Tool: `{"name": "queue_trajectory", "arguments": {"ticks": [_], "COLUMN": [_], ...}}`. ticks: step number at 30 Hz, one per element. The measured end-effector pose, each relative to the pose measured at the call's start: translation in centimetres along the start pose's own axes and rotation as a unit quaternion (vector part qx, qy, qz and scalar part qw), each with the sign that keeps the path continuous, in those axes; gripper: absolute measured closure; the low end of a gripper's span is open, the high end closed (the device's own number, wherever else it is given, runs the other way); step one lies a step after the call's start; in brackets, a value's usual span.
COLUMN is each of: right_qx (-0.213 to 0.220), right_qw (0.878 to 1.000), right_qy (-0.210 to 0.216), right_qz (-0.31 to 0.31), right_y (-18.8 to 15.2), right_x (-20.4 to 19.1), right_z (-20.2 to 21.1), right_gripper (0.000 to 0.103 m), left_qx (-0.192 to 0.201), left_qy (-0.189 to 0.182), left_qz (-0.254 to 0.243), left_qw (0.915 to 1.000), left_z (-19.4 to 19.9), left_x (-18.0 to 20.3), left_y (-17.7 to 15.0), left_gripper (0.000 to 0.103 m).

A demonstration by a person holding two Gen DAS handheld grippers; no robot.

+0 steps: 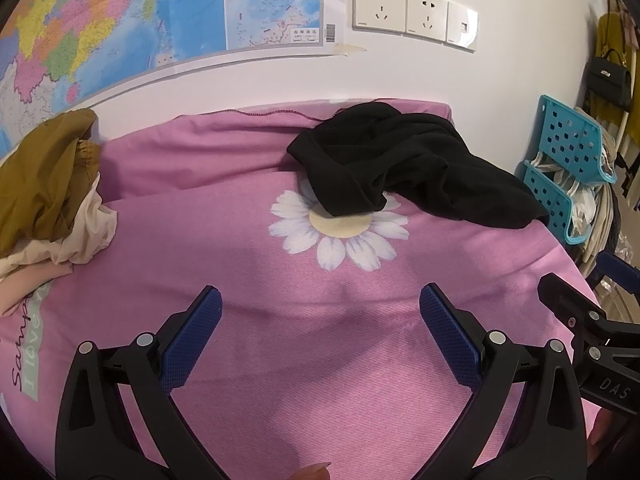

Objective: Fold large clothes

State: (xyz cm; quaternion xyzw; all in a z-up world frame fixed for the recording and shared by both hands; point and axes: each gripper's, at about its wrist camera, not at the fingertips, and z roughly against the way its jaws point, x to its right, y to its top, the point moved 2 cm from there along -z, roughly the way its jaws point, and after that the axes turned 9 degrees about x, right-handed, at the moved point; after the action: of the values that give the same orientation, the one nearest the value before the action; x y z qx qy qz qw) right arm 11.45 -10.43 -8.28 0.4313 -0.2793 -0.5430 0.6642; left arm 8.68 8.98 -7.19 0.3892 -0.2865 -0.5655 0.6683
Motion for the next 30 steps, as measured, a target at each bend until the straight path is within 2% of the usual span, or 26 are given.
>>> {"name": "queue_trajectory", "arguments": {"ticks": [12,18,21,25,30], "right_qx": [0.006,0.004,-0.002,-0.013,-0.037], "right_qw": [1.000,0.998,0.996,0.990,0.974], "right_qy": [0.002,0.014,0.024,0.012,0.011], "right_qz": [0.021,0.057,0.082,0.142,0.224], "right_y": [1.3,3.4,4.6,5.6,5.9], "right_x": [-0.4,-1.0,-1.9,-3.8,-6.7], "right_z": [-1.0,-3.4,-5.5,-9.6,-15.7], "right_gripper": [0.006,0.006,0.006,0.006,0.006], "left_qx": [-0.016,-0.027,-0.034,-0.046,-0.051], "left_qy": [-0.004,-0.003,0.002,0.008,0.019], "left_qz": [0.000,0.003,0.003,0.013,0.025], "left_qw": [0.9999,0.9996,0.9994,0.9988,0.9982], "left_z": [-1.4,-3.4,-5.1,-7.2,-8.7], "left_x": [0.0,-0.7,-1.2,-2.3,-4.2], "left_y": [0.5,1.9,2.7,3.2,3.8], "left_gripper": [0.005,0.005,0.005,0.006,0.006]}}
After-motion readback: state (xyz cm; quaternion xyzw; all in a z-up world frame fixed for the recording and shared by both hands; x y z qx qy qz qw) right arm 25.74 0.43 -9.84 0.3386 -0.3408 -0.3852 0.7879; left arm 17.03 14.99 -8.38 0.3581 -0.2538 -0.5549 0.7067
